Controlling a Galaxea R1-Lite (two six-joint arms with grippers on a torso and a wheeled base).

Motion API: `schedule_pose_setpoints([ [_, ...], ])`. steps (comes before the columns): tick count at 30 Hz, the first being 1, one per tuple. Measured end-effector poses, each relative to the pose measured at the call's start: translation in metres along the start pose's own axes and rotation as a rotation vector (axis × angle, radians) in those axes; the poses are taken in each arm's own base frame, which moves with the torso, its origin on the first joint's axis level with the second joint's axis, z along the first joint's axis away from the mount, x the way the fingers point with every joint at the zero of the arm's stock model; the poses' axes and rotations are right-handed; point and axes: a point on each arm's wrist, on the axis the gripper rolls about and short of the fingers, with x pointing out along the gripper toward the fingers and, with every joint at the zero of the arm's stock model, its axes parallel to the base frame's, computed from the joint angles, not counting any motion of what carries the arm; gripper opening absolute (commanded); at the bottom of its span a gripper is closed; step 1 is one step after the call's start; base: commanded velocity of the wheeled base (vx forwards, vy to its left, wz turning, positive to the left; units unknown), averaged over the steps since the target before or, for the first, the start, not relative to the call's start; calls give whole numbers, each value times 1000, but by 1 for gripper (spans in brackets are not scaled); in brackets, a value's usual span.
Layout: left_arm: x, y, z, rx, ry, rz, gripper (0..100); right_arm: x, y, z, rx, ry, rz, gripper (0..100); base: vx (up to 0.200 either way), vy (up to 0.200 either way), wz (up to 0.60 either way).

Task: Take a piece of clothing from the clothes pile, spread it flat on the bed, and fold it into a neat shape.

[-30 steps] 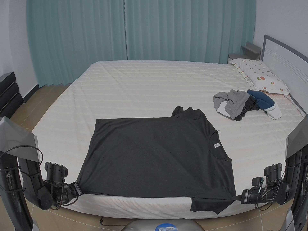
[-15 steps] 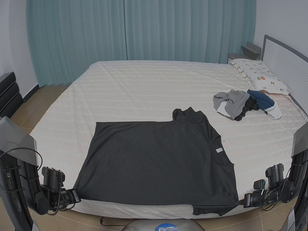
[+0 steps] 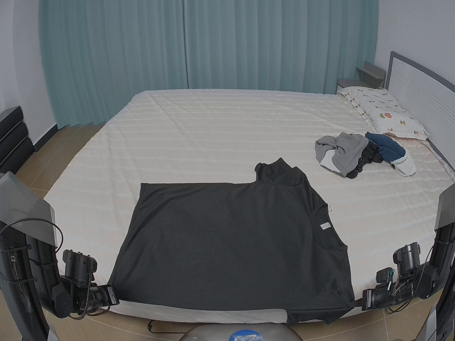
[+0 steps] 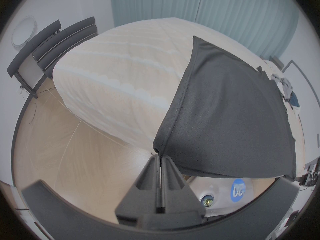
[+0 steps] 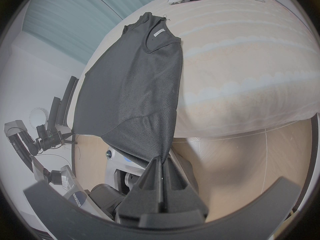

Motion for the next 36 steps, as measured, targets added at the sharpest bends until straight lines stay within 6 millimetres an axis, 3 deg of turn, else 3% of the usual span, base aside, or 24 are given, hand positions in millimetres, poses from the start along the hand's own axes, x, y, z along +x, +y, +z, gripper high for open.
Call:
schedule_pose_setpoints([
  [23, -17, 8, -18, 119, 194, 78, 0, -23, 7, -14, -53, 86, -45, 0, 0, 0, 0],
  [36, -23, 2, -5, 98, 70, 31, 0, -28, 12, -1, -118, -48, -20, 0, 0, 0, 0],
])
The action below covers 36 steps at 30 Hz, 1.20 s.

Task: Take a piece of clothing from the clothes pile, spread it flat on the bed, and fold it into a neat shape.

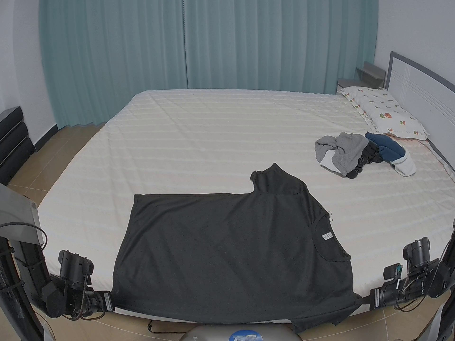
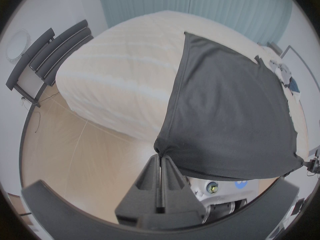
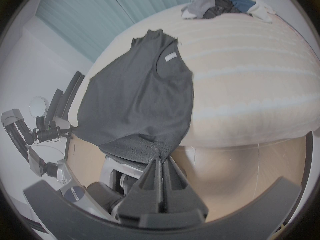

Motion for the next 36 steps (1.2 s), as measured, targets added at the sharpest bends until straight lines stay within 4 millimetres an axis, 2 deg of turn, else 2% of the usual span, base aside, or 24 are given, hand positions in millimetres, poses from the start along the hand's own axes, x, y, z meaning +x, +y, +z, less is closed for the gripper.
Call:
schedule_pose_setpoints([
  [11, -2, -5, 30, -65, -248, -64, 0, -4, 3, 24, 11, -192, 22, 0, 0, 0, 0],
  [19, -1, -8, 42, -77, -307, -79, 0, -11, 8, 41, 20, -283, 45, 0, 0, 0, 0],
  [36, 4, -17, 65, -89, -391, -109, 0, -3, 6, 66, 19, -289, 51, 0, 0, 0, 0],
])
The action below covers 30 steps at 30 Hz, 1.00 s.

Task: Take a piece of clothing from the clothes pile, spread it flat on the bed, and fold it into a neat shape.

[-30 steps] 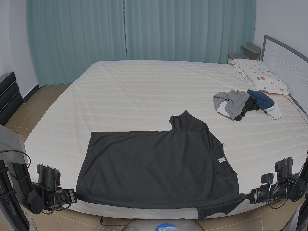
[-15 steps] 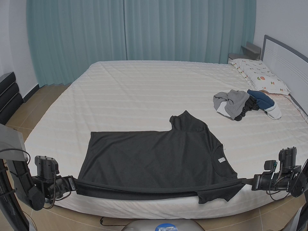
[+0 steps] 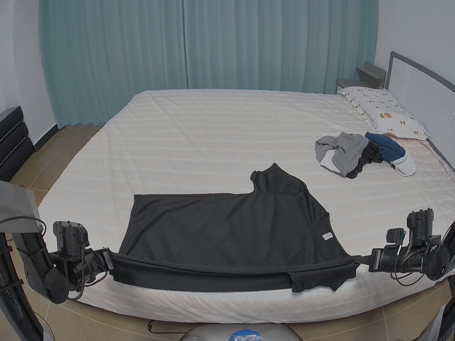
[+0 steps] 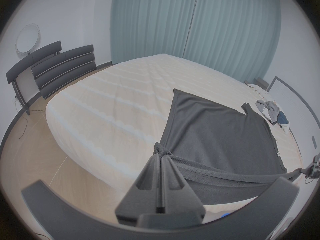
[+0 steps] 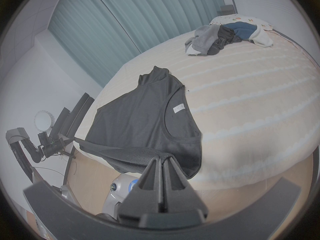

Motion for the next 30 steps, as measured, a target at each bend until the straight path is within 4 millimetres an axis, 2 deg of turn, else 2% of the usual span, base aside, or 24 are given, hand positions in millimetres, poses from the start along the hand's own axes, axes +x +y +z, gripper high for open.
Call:
schedule_pose_setpoints([
  [9, 1, -4, 10, -6, -42, -13, 0, 2, 0, 3, -2, -1, 3, 0, 0, 0, 0],
  [18, 0, -5, 11, -2, -47, -18, 0, 2, 1, 5, -6, -13, 7, 0, 0, 0, 0],
  [30, 18, -10, 19, -6, -52, -18, 0, 23, 5, 17, -21, -13, 25, 0, 0, 0, 0],
])
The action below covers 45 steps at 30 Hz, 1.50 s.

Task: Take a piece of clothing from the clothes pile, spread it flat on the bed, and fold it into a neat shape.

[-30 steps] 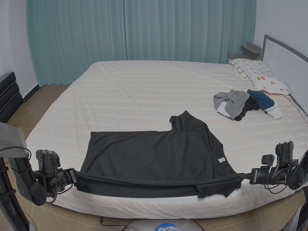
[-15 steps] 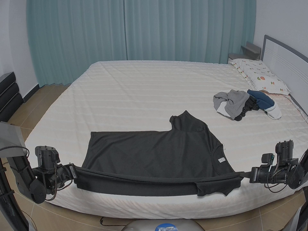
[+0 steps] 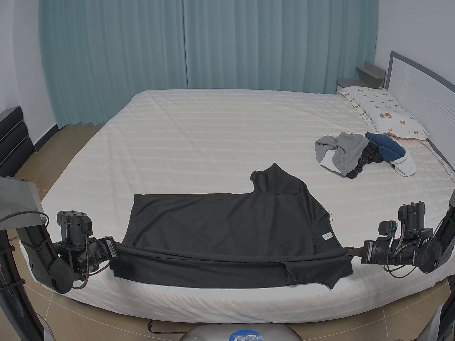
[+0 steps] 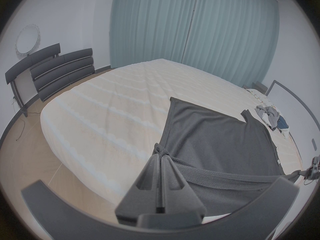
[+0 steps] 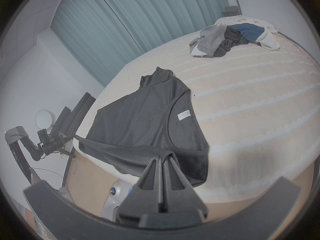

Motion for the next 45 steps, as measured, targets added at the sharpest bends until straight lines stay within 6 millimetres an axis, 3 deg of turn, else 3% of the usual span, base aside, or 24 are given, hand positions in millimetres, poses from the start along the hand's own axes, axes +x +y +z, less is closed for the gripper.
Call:
schedule_pose_setpoints([
  [10, 20, -3, 0, -7, 6, 3, 0, 14, -5, 10, 3, -11, -3, 0, 0, 0, 0],
  [24, 25, -3, -5, -8, 24, 9, 0, 16, -9, 12, 23, -15, -11, 0, 0, 0, 0],
  [45, 61, -11, -9, -42, 30, 2, 0, 57, -18, 23, 23, -7, 1, 0, 0, 0, 0],
])
